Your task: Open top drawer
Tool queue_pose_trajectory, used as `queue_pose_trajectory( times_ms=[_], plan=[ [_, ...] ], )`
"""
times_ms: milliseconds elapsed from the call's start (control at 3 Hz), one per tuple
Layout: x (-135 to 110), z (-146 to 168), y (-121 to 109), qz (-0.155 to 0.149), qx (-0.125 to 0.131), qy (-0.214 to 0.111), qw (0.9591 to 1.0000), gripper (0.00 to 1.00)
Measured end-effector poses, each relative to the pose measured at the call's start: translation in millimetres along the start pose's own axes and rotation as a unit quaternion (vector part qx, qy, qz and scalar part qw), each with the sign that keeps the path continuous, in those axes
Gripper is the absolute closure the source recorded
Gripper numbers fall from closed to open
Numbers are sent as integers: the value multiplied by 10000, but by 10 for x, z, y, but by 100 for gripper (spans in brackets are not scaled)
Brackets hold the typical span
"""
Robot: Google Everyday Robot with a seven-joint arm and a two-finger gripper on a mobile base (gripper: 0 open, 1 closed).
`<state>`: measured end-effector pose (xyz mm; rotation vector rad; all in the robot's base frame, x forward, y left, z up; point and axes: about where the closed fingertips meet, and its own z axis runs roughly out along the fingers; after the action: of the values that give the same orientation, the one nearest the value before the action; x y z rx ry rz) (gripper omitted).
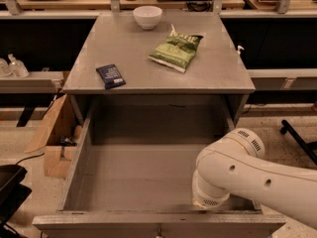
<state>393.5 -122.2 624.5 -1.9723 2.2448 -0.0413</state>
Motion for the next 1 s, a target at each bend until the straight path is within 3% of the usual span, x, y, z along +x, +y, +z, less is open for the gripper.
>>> queue_pose_trajectory(
  times_ms=[333, 667, 1000],
  plan=[
    [25, -47, -65, -2, 40, 132, 9999, 100],
    [200, -309, -373, -42, 152, 411, 9990, 100],
    [505, -871, -809, -106, 263, 645, 9975, 100]
  ],
)
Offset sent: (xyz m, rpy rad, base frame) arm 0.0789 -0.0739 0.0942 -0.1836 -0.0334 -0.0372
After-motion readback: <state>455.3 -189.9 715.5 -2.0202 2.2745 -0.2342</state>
